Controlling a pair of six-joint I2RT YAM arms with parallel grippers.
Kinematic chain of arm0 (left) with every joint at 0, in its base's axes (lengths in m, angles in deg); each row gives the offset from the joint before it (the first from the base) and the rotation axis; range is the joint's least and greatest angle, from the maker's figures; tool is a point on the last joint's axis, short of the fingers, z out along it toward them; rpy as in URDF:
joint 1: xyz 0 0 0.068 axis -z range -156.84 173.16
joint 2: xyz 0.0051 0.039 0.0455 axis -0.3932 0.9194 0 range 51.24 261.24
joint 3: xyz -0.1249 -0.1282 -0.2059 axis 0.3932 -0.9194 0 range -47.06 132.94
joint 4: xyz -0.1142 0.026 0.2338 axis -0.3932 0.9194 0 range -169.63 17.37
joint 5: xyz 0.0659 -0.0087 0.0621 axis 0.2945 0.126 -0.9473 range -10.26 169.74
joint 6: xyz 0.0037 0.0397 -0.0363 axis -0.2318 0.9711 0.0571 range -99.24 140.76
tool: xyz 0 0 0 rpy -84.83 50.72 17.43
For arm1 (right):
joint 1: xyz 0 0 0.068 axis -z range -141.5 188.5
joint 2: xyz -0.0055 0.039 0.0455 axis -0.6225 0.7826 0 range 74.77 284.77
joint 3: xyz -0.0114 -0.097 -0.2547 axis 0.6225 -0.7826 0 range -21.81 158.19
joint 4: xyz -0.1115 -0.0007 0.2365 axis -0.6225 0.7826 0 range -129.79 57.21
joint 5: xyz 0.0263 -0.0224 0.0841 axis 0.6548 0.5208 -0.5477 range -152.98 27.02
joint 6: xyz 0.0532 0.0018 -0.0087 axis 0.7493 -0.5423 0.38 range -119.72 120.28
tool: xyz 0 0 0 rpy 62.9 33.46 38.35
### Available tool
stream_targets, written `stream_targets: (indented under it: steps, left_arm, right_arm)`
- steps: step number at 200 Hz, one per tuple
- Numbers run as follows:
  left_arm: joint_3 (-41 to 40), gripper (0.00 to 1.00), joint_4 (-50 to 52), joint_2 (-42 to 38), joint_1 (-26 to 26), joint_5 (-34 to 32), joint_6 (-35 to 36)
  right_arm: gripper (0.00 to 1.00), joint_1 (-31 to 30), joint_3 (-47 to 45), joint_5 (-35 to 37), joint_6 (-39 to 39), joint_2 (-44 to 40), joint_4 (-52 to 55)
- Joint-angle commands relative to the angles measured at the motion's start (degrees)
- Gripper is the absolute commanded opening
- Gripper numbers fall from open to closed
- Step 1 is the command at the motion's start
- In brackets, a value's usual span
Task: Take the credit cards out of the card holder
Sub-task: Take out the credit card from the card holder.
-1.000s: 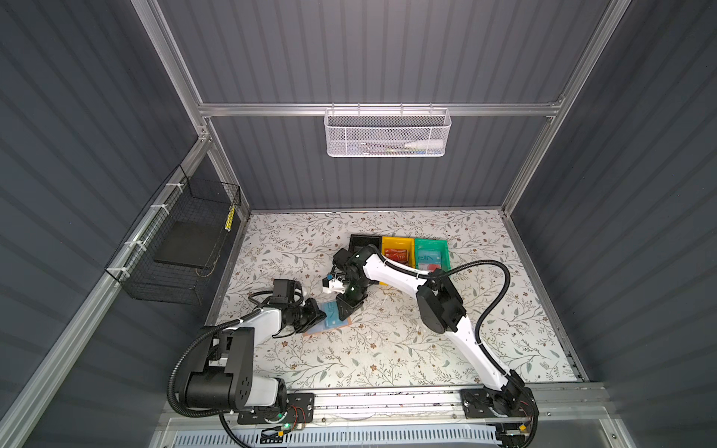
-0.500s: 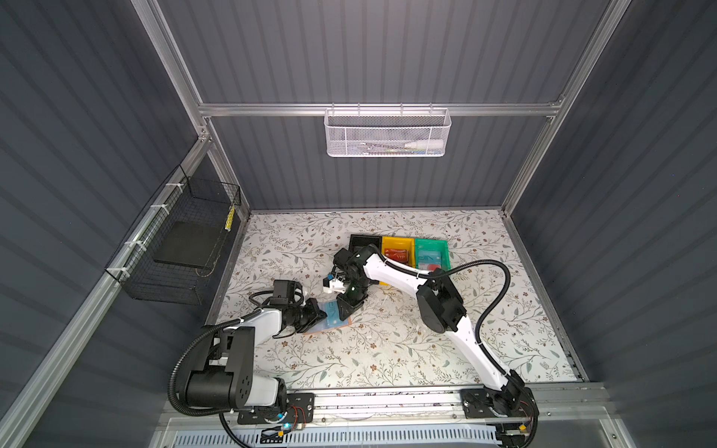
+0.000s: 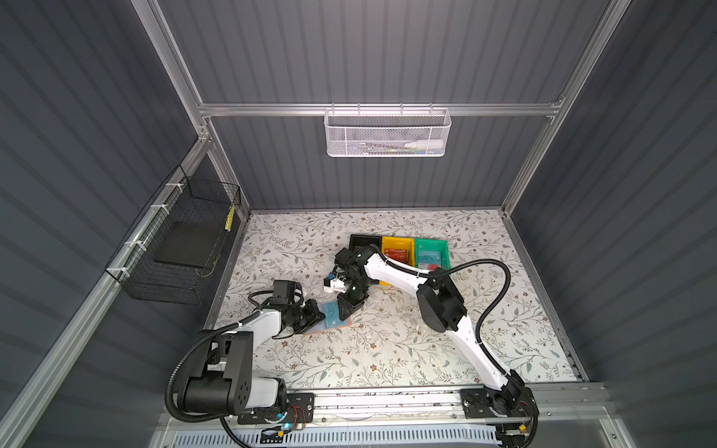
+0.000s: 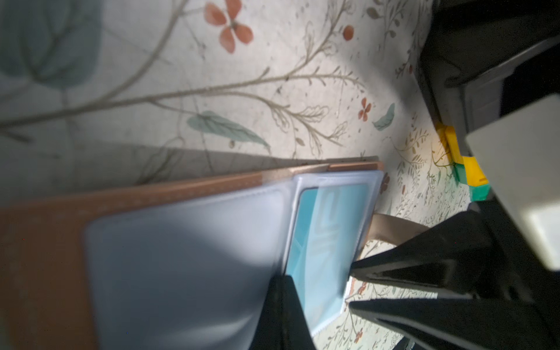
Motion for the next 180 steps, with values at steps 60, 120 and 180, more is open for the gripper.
stream_targets:
  steps: [60,120,180]
  left_arm:
    - [1.11,0.05,8.45,-2.52,-0.97,-4.24,1.90]
    - [-0.60,0.23,1.16,-3.28,-1.06,1.81,0.42]
    - [-2.46,0.21,-6.18,0.81,-1.06,5.10,-1.49]
  right_arm:
    - [0.25,0.19,-2.47,2.86,0.28,1.98,0.73]
    - [0.26,0.29,-2.67,2.50,0.48,2.29,0.58]
    - [0.26,0.45,-2.93,2.28,0.63,2.47,0.52]
